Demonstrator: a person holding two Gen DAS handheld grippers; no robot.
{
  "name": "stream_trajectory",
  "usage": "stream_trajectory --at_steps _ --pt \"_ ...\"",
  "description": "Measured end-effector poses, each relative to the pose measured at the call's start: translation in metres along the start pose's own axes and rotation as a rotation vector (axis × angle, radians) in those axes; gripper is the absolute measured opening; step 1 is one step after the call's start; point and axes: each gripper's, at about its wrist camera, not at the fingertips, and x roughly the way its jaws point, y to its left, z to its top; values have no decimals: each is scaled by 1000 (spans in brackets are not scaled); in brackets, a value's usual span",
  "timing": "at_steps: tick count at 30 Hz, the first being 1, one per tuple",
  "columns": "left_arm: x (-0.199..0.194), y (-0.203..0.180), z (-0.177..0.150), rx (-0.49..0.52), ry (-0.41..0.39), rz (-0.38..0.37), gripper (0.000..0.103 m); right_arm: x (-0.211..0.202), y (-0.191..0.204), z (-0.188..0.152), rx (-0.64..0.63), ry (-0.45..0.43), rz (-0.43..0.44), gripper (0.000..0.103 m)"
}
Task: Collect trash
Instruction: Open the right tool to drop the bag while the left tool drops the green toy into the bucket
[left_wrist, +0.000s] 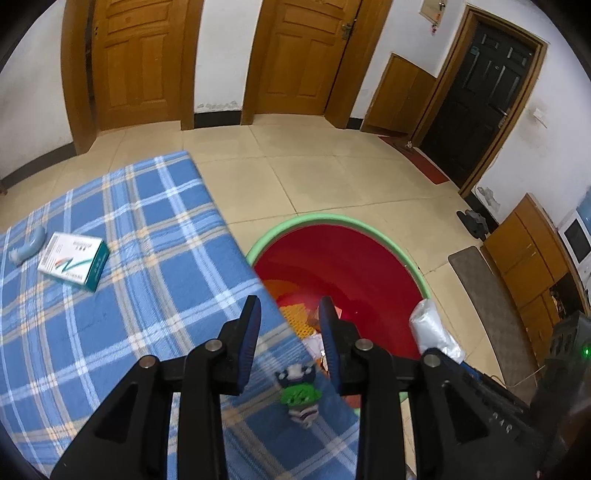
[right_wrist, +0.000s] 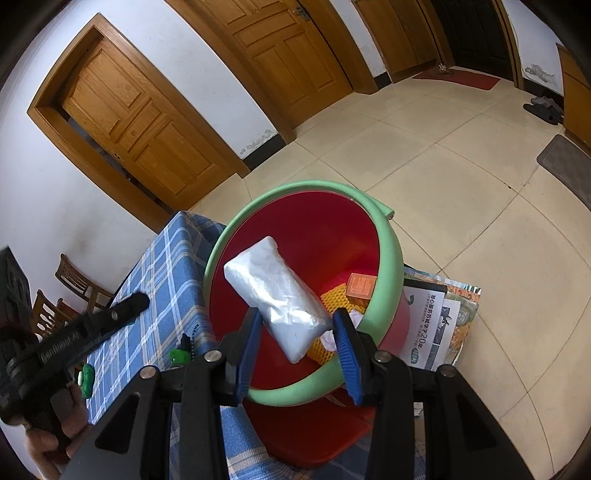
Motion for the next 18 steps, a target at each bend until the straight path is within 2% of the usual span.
stream_trajectory --at_steps 7,18 --pt "1 3 -22 -7 56 -4 32 -1 0 -1 -5 -9 3 43" --pt "11 -9 -50 34 133 -15 32 0 0 -2 -7 -10 1 43"
